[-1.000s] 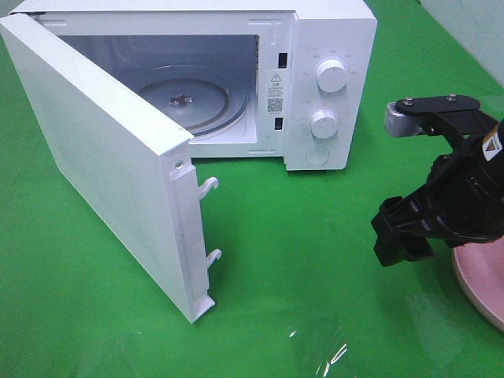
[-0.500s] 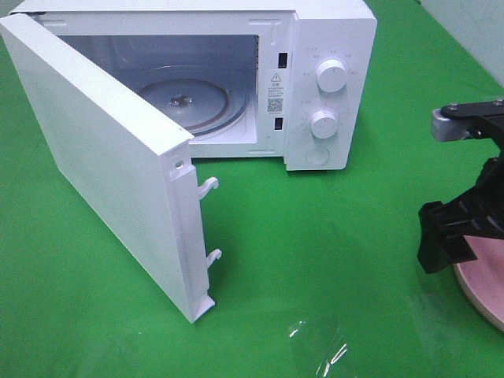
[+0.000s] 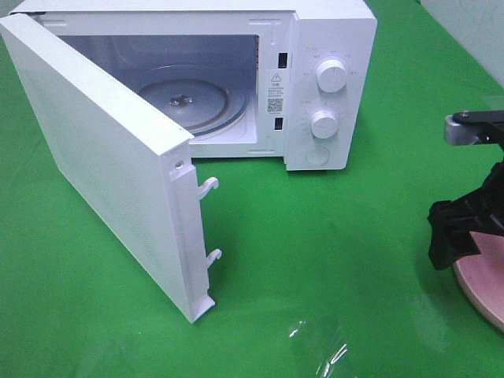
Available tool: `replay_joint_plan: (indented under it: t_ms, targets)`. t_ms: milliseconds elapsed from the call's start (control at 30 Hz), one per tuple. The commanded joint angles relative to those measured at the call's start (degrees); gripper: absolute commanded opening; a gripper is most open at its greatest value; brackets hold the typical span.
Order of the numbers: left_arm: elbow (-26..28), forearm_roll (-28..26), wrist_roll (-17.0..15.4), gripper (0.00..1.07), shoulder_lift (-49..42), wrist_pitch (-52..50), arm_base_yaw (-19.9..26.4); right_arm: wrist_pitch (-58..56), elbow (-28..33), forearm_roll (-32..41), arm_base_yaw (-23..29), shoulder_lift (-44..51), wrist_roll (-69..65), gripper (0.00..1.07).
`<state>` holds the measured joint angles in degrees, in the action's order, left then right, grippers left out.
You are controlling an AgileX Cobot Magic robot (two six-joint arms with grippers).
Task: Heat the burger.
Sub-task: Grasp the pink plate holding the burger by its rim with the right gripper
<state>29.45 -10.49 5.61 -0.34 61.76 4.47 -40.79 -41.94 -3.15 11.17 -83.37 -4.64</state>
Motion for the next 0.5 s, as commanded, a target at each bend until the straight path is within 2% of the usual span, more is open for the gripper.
replay_joint_plan:
  t_ms: [33,333,500]
  targets:
    - [0.06,-0.17,-0.29,0.96,-0.86,-0.52,0.17,1.72,-0.11,0.06,-0.34,-2.58,0.52,0.92]
    - [0.06,-0.17,-0.29,0.96,-0.86,-0.52,0.17,7.73,-0.11,-4.70,-0.34,-10.37,-2.98,0.89]
    - [0.06,-0.17,-0.29,0.96,-0.86,-0.52,0.17,10.49,-0.11,-4.70,-1.38,-13.81,-2.92,0.88]
